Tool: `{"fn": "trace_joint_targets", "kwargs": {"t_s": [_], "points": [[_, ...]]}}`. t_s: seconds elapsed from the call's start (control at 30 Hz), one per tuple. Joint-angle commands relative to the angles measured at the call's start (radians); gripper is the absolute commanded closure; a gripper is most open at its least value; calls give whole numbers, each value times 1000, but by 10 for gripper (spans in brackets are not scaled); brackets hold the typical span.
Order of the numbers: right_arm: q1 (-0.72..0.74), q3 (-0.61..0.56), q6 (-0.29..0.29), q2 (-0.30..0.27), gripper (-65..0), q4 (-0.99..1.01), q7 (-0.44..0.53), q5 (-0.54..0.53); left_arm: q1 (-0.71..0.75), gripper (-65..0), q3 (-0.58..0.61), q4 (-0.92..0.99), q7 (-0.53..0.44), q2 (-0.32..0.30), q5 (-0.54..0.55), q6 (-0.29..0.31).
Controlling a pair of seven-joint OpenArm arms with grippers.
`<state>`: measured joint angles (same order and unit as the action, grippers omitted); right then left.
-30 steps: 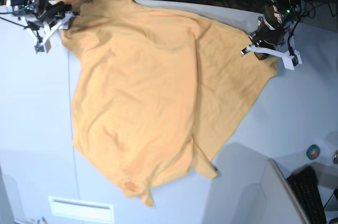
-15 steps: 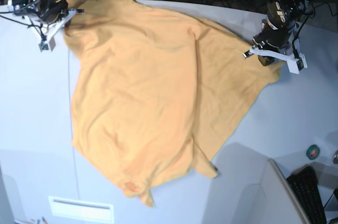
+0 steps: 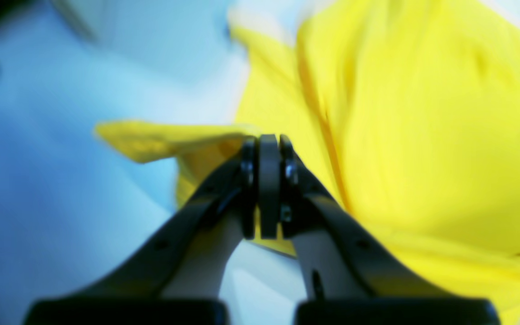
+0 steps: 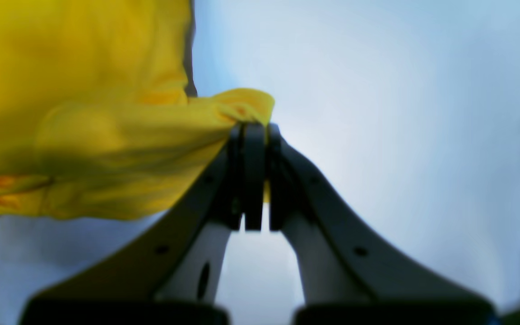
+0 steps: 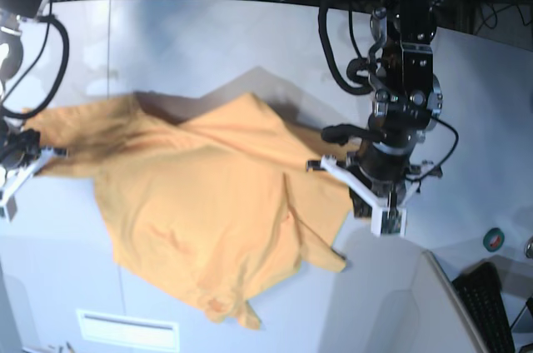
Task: Layout the t-shirt on the table in an organized manner, then fold the t-shirt properly
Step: 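Lift the shirt with both grippers and swing it flat onto the table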
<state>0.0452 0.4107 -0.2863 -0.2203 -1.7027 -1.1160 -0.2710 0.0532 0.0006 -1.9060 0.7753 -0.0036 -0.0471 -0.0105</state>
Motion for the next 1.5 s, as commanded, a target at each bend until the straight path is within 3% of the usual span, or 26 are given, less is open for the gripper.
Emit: {"fn": "trace_joint_targets", "kwargs": {"t_s": [0.0, 0.27, 0.47, 0.57, 0.67, 0.87, 1.07, 1.23, 1.4, 1.47], "points": [[72, 3, 5, -34, 0, 19, 6, 5, -66, 0, 22, 3, -23, 0, -20, -3], [465, -3, 5, -135, 0, 352, 23, 5, -477, 0, 132, 306, -23, 0, -73, -3], [692, -144, 8, -219, 0, 548, 162, 6, -772, 0, 241, 589, -32, 6, -66, -3], [819, -181, 8, -250, 0, 636, 212, 6, -921, 0, 218, 715, -40, 53, -66, -3], [941, -181, 8, -271, 0, 669, 221, 6, -1034, 0, 175, 771, -87, 84, -66, -3], [1135, -183, 8, -313, 0, 660, 218, 6, -1180, 0, 167, 742, -90, 121, -66, -3], [1135, -171, 8, -354, 0, 519, 112, 2, -1108, 0, 167, 549, -90, 119, -66, -3], [858, -101, 8, -344, 0, 272, -5, 0, -863, 0, 167, 323, -89, 116, -76, -3], [491, 21, 8, -244, 0, 132, -6, 3, -545, 0, 172, 139, -89, 49, -76, -3], [351, 57, 8, -193, 0, 135, 46, 3, -398, 0, 172, 95, -89, 17, -76, -3]]}}
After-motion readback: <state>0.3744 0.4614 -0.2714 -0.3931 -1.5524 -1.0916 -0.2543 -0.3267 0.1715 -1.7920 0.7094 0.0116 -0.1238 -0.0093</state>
